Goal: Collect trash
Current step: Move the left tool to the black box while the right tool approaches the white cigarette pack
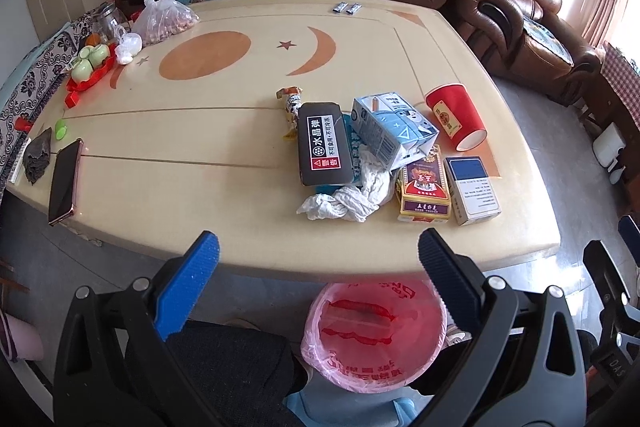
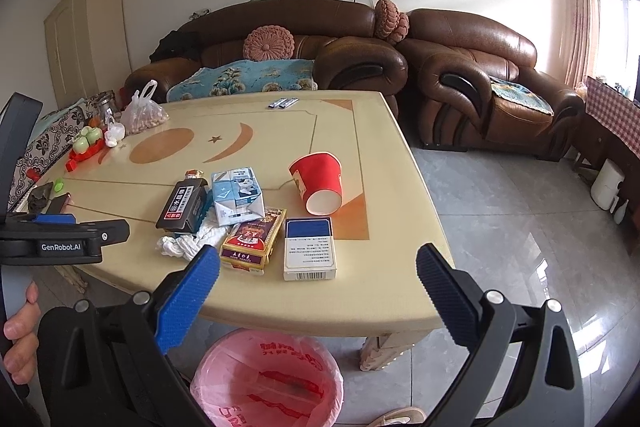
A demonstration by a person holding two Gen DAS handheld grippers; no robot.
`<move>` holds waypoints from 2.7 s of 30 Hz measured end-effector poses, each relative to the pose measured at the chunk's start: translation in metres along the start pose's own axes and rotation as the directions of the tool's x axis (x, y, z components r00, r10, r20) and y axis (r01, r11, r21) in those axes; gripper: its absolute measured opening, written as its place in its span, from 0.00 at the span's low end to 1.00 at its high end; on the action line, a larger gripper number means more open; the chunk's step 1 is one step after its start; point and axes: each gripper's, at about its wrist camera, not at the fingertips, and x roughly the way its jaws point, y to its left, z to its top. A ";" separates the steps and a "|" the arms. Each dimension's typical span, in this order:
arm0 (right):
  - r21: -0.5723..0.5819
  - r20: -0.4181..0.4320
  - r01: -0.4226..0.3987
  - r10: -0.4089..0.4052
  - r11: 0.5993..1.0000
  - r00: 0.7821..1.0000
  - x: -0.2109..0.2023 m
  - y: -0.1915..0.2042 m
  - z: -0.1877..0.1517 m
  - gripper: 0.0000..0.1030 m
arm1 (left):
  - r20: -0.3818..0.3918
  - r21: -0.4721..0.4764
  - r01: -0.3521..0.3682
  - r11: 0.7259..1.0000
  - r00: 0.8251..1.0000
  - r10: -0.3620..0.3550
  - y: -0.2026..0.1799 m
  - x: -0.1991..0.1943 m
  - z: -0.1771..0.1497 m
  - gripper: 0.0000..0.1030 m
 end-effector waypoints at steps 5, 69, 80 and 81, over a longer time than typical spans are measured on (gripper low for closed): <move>-0.012 -0.023 0.006 -0.006 1.000 1.000 0.018 0.003 0.001 0.94 | -0.029 -0.004 0.003 1.000 1.000 -0.003 0.000 0.018 0.008 0.95; -0.049 -0.167 -0.022 0.014 0.999 0.986 0.181 0.005 -0.039 0.58 | -0.235 -0.175 0.142 0.974 0.955 -0.182 0.015 0.177 0.085 0.54; -0.038 -0.154 -0.018 0.012 0.999 0.988 0.176 -0.001 -0.032 0.58 | -0.215 -0.172 0.147 0.974 0.959 -0.183 0.023 0.165 0.080 0.53; -0.040 -0.143 -0.014 0.008 0.999 0.990 0.174 -0.001 -0.030 0.58 | -0.209 -0.169 0.146 0.975 0.961 -0.180 0.024 0.163 0.080 0.53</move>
